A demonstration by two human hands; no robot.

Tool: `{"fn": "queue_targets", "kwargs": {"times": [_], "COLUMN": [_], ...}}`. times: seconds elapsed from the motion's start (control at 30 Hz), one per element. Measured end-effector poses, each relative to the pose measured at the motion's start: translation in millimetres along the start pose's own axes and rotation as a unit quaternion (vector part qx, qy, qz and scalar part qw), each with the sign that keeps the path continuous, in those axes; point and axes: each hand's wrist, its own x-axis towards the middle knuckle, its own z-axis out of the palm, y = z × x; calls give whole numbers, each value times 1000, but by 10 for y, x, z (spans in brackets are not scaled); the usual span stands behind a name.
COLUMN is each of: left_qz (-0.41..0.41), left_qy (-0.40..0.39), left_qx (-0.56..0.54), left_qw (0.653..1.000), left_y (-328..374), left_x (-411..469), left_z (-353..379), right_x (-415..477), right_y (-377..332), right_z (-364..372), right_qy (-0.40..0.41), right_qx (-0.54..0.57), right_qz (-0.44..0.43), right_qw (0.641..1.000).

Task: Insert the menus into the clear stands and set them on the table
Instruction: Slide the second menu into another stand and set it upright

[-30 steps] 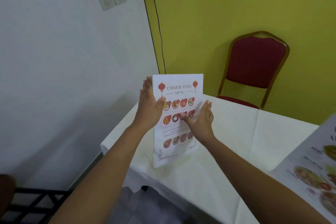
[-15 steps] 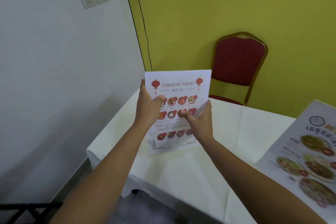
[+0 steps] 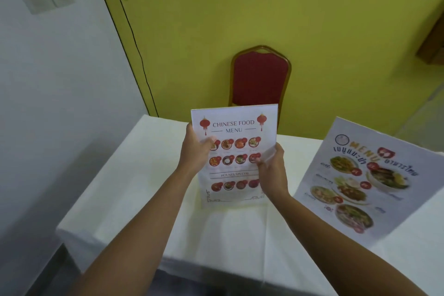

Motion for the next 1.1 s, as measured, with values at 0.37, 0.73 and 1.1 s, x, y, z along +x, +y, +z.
{"fn": "queue_targets", "kwargs": {"times": [0.37, 0.73, 1.1], "left_qz": [9, -52, -105], "left_qy": [18, 52, 80], "left_qx": [15, 22, 18], "left_qw": [1000, 997, 991], "left_y": [-218, -480, -870], "left_x": [-321, -702, -819], "left_z": [50, 92, 297], "right_x": [-149, -164, -149], "right_y": [313, 437, 564], "right_z": [-108, -348, -205], "right_qy": [-33, -59, -141], "right_qx": [-47, -101, -54], "right_qz": [-34, -78, -111], "right_qw": [998, 990, 982]}}
